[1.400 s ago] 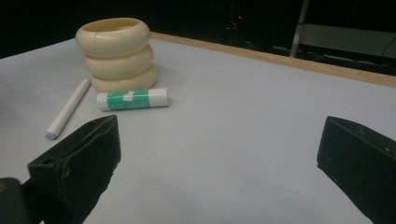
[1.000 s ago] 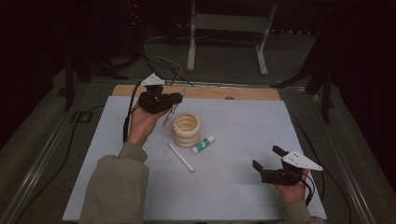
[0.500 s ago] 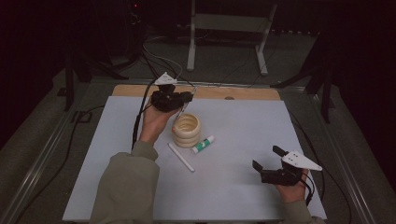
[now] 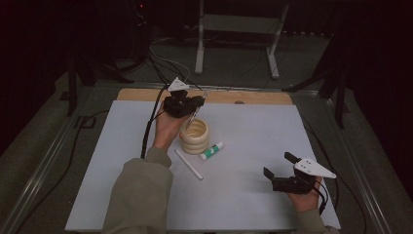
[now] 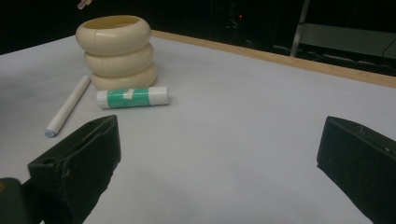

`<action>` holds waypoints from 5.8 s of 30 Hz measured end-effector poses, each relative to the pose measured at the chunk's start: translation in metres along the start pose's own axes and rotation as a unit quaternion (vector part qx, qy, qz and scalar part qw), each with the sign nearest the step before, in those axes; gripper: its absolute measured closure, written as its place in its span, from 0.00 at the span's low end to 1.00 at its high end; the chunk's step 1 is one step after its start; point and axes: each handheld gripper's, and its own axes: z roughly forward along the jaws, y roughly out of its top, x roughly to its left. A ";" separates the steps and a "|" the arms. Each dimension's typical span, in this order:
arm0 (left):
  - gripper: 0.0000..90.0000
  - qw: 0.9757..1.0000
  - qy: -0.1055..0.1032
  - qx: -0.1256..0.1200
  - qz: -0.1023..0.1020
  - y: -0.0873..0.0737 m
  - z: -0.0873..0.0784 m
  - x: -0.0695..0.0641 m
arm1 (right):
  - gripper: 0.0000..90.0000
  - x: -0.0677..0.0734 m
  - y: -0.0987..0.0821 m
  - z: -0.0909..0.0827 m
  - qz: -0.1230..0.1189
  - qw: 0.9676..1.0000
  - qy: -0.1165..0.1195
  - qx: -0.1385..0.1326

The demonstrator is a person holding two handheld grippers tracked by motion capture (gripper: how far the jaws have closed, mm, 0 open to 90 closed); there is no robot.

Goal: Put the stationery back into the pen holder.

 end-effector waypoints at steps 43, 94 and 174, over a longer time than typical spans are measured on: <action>0.17 0.999 0.022 0.016 -0.040 -0.040 0.009 0.005 | 0.00 0.000 0.000 -0.001 0.001 1.000 0.001 -0.002; 0.01 0.995 0.073 0.070 0.022 -0.044 -0.045 -0.021 | 0.00 0.001 -0.001 0.001 0.003 1.000 0.004 0.003; 0.01 0.988 0.150 -0.037 -0.010 -0.173 -0.153 -0.001 | 0.00 0.008 0.011 0.004 -0.005 1.000 0.008 0.017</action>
